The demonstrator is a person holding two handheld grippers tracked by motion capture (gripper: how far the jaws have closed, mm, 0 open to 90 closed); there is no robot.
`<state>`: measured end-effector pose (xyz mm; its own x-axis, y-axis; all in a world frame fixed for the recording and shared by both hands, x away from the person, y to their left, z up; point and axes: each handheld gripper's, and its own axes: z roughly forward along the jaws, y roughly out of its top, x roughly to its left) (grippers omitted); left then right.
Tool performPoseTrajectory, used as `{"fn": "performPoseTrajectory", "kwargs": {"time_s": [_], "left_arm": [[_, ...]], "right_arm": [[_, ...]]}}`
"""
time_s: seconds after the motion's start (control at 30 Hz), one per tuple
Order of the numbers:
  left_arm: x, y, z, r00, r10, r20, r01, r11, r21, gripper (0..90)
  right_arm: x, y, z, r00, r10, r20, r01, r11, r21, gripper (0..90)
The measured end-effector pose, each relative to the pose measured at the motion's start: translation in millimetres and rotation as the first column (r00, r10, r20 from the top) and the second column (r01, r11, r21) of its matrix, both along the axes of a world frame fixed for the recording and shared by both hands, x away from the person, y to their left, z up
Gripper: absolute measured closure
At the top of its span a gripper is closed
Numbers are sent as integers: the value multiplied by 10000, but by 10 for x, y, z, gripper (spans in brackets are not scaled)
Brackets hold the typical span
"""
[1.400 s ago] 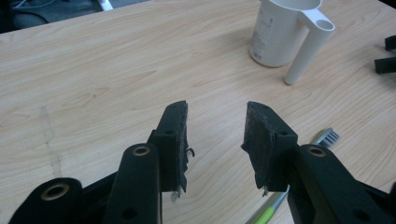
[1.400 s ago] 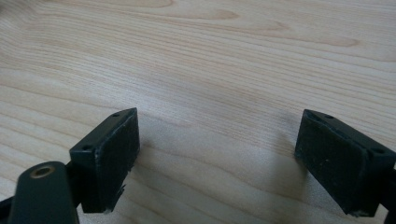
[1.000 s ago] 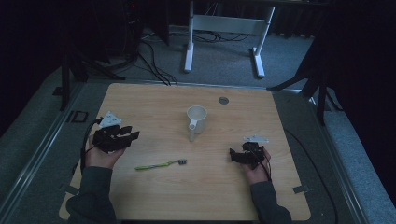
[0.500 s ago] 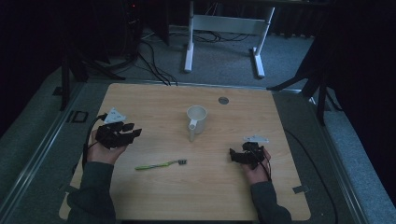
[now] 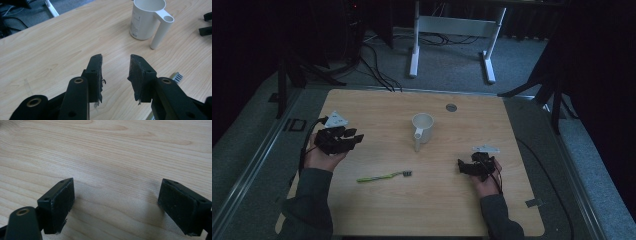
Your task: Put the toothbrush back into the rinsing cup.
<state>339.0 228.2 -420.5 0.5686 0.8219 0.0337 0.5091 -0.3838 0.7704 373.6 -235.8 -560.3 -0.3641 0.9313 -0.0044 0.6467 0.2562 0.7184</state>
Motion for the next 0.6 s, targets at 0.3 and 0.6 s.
{"fn": "performPoseTrajectory", "kwargs": {"time_s": [0.3,0.6], "left_arm": [[45,-26,27,9996,-272,38,271,9995,132,637],[100,-91,-1,9979,-642,-30,643,9974,328,641]], "right_arm": [[0,0,0,10000,0,3,0,10000,-2,135],[2,-1,-1,10000,16,24,-16,10000,-15,135]]}}
